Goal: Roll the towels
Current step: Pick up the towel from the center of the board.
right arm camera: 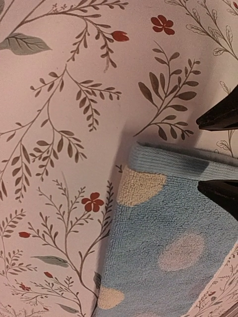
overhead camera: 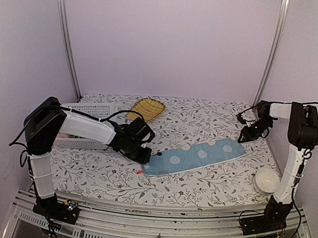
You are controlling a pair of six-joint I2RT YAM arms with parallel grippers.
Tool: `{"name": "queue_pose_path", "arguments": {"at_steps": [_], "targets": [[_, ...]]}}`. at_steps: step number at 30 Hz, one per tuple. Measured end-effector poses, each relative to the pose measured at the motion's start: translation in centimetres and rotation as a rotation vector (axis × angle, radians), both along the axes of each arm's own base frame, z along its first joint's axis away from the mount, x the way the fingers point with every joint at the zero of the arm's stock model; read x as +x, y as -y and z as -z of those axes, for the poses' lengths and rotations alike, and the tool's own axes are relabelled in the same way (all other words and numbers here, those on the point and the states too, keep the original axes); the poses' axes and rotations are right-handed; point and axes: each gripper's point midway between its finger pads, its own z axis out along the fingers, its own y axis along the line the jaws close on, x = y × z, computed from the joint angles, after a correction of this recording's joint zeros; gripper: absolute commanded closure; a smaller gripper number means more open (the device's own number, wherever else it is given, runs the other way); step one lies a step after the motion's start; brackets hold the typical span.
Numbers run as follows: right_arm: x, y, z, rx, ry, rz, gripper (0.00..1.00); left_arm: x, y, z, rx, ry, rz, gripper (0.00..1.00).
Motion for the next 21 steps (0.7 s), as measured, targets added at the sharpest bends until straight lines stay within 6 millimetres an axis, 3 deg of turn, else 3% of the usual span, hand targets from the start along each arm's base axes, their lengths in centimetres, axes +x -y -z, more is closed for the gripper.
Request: {"name": "queue_pose_path", "arguments": {"at_steps": [10, 12, 16, 21], "targets": [[-2.3, -0.8, 1.2, 0.002, -0.075, -0.036, 0.65, 0.0, 0.0, 0.0, -0.003, 0.004, -0.001, 0.88], [-2.3, -0.9, 1.3, -0.007, -0.076, -0.042, 0.71, 0.1, 0.0, 0.0, -0.004, 0.007, -0.002, 0.88], [-2.1, -0.5, 1.6, -0.057, -0.068, -0.041, 0.92, 0.1, 0.0, 0.1, -0.006, 0.009, -0.005, 0.86], [-1.9, -0.2, 1.8, -0.074, -0.067, -0.031, 0.97, 0.2, 0.1, 0.0, -0.01, 0.011, -0.008, 0.84]]}}
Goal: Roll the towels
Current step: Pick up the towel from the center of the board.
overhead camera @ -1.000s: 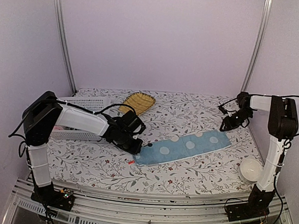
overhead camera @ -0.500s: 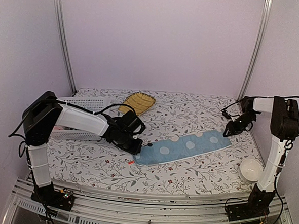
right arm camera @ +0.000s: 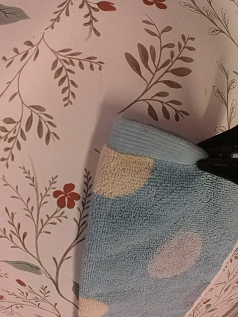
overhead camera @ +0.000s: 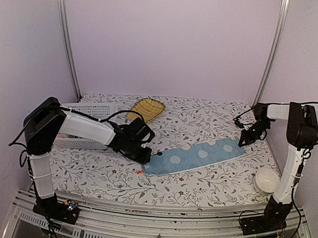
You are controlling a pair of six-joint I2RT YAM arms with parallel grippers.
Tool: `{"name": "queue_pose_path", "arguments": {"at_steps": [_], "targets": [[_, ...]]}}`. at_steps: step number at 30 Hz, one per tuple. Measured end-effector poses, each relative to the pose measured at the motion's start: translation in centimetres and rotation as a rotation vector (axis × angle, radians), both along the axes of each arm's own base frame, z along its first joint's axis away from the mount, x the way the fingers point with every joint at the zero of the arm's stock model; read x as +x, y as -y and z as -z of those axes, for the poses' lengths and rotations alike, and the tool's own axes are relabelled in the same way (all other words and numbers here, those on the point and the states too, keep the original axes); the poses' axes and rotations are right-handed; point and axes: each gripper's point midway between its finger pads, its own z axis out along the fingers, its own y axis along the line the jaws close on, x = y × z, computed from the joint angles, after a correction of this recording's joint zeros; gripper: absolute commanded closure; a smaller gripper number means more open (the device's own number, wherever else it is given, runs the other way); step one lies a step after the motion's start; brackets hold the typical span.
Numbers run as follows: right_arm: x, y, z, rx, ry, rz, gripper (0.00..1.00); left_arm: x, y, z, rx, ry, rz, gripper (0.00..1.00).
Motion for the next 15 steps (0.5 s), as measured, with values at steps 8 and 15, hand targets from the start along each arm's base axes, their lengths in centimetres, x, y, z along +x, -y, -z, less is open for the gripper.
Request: {"name": "queue_pose_path", "arguments": {"at_steps": [8, 15], "targets": [[0.7, 1.5, -0.6, 0.009, -0.011, 0.05, 0.98, -0.6, -0.2, -0.7, -0.022, 0.008, 0.0, 0.81], [3.5, 4.5, -4.0, -0.013, 0.07, 0.11, 0.98, -0.6, 0.0, -1.3, -0.035, 0.018, 0.004, 0.81]]}}
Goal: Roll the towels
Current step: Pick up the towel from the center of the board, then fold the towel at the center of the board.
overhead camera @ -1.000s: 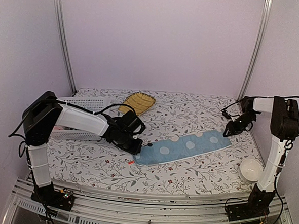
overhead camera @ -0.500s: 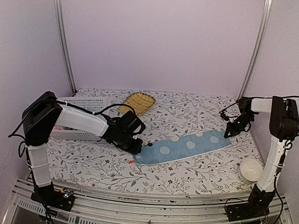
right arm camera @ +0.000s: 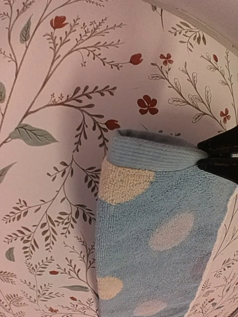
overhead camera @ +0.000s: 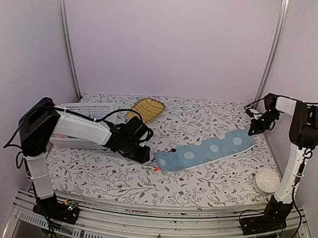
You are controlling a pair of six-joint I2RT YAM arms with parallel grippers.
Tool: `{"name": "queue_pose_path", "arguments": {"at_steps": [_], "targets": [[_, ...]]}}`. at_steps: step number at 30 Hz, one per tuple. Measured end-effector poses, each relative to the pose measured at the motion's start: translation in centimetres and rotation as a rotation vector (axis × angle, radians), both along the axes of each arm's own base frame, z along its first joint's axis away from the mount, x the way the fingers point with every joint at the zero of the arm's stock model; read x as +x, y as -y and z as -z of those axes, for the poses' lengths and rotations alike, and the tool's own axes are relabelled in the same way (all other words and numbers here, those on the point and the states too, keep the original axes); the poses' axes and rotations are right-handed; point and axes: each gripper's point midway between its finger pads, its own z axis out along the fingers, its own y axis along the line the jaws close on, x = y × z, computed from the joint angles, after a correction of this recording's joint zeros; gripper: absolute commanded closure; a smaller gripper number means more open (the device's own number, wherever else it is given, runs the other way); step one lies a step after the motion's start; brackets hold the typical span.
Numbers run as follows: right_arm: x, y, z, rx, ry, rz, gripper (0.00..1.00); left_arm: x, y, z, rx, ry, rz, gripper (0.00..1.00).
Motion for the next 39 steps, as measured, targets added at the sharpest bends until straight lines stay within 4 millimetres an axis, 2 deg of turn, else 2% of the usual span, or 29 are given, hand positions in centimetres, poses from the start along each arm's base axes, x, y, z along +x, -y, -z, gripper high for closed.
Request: {"name": "queue_pose_path", "arguments": {"at_steps": [5, 11, 18, 19, 20, 24, 30, 39], "targets": [[0.5, 0.1, -1.4, 0.016, 0.013, 0.003, 0.98, -0.1, 0.2, 0.0, -0.004, -0.001, 0.008, 0.81], [-0.9, -2.2, -1.7, 0.122, -0.037, -0.019, 0.98, -0.3, 0.5, -0.1, -0.013, -0.004, 0.025, 0.81], [-3.2, -7.3, -2.8, 0.278, -0.091, -0.078, 0.98, -0.3, 1.1, 0.0, -0.019, -0.007, 0.042, 0.81], [-4.0, -9.7, -3.4, 0.356, -0.113, -0.11, 0.98, -0.2, 1.4, 0.1, -0.026, -0.009, 0.047, 0.81], [-4.1, -9.7, -3.4, 0.359, -0.114, -0.111, 0.98, -0.2, 1.4, 0.1, -0.026, -0.01, 0.048, 0.81], [-5.3, -12.7, -3.6, 0.475, -0.15, -0.144, 0.98, -0.5, 1.8, 0.3, -0.032, -0.021, 0.06, 0.81], [-6.7, -16.2, -4.4, 0.581, -0.184, -0.199, 0.98, -0.8, 2.0, 0.9, -0.028, -0.039, 0.072, 0.81], [-8.8, -21.0, -5.0, 0.662, -0.232, -0.29, 0.98, -1.0, 2.5, 1.4, -0.037, -0.058, 0.081, 0.81]]}}
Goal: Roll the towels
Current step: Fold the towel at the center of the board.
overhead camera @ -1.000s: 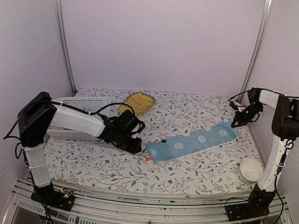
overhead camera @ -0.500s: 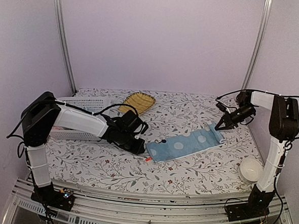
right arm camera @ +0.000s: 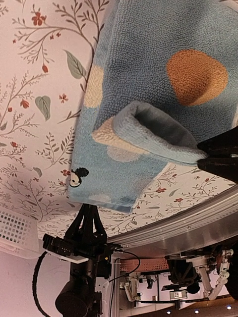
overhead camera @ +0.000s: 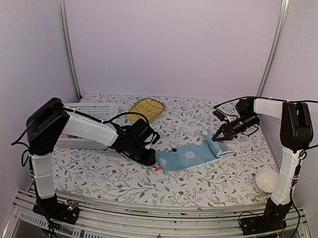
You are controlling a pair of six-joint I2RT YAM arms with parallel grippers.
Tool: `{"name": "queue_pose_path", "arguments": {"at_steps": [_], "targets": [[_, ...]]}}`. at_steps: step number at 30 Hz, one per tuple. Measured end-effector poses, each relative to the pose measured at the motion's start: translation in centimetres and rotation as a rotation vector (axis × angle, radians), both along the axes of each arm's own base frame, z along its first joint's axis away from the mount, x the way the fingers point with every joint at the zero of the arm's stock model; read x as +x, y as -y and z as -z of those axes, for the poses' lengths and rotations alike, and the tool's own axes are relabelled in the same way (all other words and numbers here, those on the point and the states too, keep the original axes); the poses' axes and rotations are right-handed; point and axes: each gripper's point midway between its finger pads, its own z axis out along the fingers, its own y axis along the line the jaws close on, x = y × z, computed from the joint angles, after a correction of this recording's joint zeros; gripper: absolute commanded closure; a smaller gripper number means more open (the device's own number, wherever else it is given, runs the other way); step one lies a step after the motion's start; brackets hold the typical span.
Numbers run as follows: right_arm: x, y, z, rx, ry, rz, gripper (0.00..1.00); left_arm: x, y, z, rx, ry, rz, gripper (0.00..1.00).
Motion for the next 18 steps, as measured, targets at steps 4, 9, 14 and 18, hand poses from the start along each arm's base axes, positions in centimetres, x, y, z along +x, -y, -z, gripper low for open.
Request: {"name": "queue_pose_path", "arguments": {"at_steps": [4, 9, 14, 18], "targets": [[-0.8, -2.0, -0.1, 0.029, -0.011, -0.038, 0.97, 0.4, 0.6, 0.0, -0.013, 0.004, -0.002, 0.81], [-1.6, -4.3, 0.8, 0.057, -0.056, -0.073, 0.97, 0.6, 0.9, 0.0, -0.03, 0.002, -0.007, 0.81], [-2.9, -6.8, 1.2, 0.073, -0.098, -0.113, 0.97, 0.7, 1.5, 0.0, -0.048, -0.002, -0.01, 0.81], [-4.1, -8.8, 1.5, 0.088, -0.137, -0.152, 0.97, 0.8, 1.8, 0.0, -0.055, -0.001, -0.013, 0.81]]}}
